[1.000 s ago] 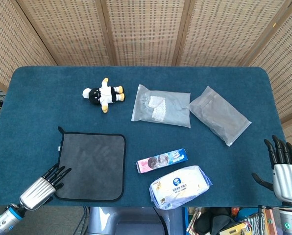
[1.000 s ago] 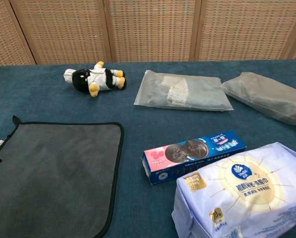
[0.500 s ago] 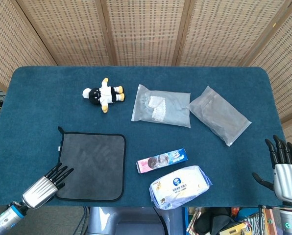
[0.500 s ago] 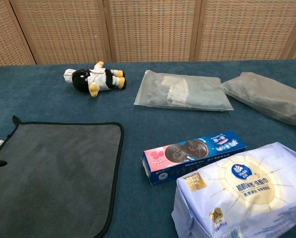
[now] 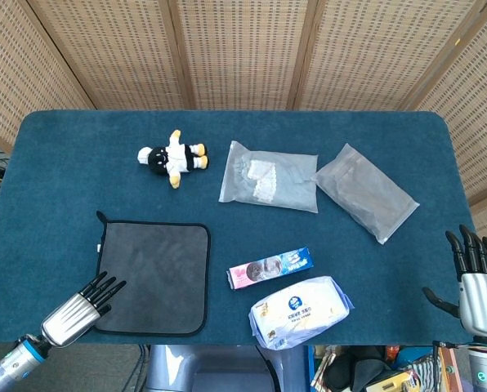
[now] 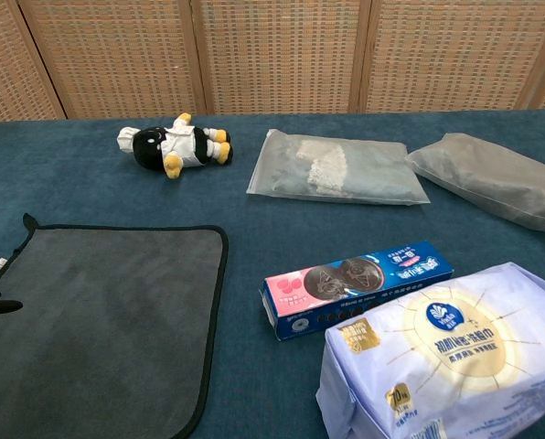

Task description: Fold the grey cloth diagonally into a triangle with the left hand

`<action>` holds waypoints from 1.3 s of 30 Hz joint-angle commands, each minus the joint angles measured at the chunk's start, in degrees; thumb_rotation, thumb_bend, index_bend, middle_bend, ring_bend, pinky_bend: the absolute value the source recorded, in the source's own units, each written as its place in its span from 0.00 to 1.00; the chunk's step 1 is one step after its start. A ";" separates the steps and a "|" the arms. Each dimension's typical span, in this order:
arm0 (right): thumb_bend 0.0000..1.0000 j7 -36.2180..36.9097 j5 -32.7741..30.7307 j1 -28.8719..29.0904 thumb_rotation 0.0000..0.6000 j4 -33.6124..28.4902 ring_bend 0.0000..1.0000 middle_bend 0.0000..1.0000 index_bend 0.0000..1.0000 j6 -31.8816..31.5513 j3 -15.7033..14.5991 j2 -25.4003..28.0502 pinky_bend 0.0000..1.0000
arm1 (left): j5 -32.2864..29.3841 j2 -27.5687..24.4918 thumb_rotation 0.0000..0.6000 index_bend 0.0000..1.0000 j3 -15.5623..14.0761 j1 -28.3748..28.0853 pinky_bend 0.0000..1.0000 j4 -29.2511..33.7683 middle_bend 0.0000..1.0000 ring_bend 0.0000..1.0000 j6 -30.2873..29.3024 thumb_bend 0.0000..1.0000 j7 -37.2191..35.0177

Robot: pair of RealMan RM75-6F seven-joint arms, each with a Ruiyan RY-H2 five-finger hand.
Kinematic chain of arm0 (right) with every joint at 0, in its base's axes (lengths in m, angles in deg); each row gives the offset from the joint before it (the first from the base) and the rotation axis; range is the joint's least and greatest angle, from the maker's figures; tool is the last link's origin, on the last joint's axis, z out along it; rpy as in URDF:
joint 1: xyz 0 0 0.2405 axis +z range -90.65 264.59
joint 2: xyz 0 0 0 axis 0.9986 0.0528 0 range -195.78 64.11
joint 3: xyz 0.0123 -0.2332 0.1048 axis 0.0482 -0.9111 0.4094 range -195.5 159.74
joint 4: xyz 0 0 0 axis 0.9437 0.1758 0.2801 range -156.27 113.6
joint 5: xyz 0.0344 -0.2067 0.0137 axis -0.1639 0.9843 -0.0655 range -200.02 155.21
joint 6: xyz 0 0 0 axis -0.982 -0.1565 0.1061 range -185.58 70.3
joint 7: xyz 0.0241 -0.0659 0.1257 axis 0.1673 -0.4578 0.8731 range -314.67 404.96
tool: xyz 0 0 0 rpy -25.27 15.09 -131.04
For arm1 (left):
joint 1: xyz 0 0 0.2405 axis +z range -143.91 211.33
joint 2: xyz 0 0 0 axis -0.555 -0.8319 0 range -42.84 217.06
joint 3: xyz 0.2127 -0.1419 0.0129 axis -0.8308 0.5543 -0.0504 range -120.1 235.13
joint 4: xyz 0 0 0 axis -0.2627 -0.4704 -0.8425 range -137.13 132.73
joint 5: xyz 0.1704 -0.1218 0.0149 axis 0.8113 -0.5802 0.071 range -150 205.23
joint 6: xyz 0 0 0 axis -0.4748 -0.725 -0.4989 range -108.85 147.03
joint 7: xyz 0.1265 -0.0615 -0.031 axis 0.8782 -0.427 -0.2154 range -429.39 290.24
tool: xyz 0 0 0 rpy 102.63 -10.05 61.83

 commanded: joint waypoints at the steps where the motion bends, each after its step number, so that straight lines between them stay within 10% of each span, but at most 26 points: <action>1: 0.00 -0.04 0.02 0.00 1.00 0.01 0.00 0.00 0.00 0.02 -0.01 -0.02 0.00 | -0.37 0.15 1.00 0.53 0.14 -0.17 0.00 0.10 0.00 0.00 0.23 0.14 -0.17; 39: 0.00 -0.08 0.57 0.06 1.00 -0.18 0.00 0.00 0.00 0.36 -0.35 -0.08 0.00 | -1.99 0.61 1.00 0.58 -0.73 -0.79 0.00 2.05 0.00 0.00 1.96 0.32 0.91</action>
